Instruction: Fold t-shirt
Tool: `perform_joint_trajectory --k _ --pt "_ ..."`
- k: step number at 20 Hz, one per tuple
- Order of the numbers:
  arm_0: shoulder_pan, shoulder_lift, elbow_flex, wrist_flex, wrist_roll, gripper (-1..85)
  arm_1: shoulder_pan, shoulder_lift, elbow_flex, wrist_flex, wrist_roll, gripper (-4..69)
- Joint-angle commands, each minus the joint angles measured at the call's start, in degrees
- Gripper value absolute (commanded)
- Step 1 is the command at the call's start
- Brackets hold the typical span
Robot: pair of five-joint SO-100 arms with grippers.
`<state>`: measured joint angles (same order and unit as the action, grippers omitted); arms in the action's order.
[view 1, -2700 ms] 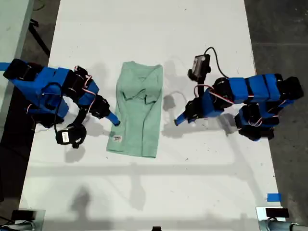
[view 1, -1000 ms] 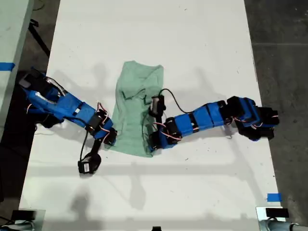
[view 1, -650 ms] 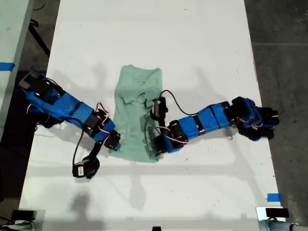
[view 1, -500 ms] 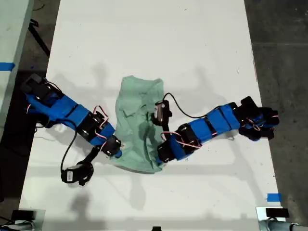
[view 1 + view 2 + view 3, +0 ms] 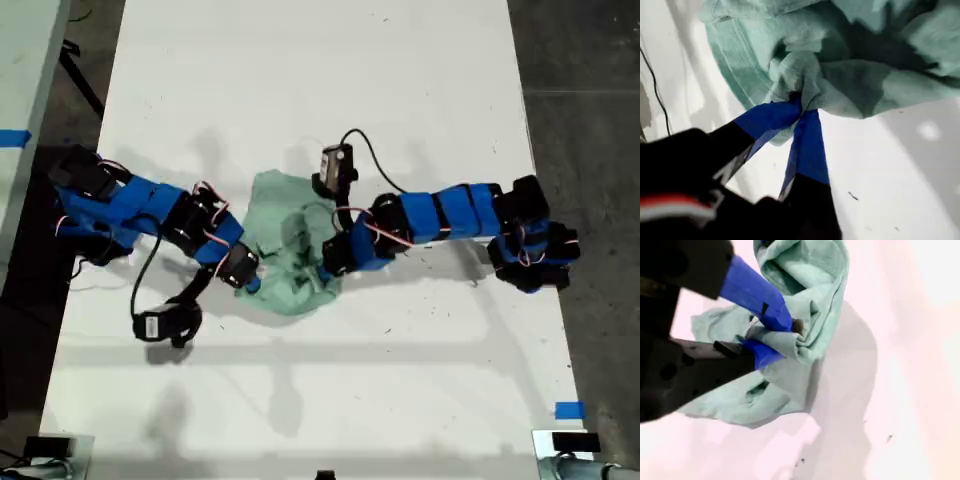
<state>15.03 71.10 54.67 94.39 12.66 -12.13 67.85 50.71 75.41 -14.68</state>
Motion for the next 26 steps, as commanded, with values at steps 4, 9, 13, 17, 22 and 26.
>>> perform_joint_trajectory --k 4,9,13,17,22,26 --pt "-20.8 3.3 -0.8 4.4 6.7 -0.1 14.3 5.4 2.6 2.8 -12.1 -1.0" --pt "-28.5 -1.7 -0.6 4.2 9.8 -0.1 20.9 3.9 5.9 -1.1 -16.8 -1.0" --pt "-29.9 -4.2 -0.5 3.7 9.8 1.7 22.9 1.7 5.9 -2.0 -16.4 -1.3" --pt "-37.7 5.3 -1.1 9.2 12.8 26.0 30.1 8.3 4.7 6.9 -17.1 29.6" --pt "-52.7 27.4 1.9 14.7 18.6 28.3 43.6 33.7 12.2 15.3 -23.1 29.0" --pt "-58.4 46.6 13.9 14.2 19.7 27.4 50.7 63.5 32.2 16.4 -23.6 26.5"
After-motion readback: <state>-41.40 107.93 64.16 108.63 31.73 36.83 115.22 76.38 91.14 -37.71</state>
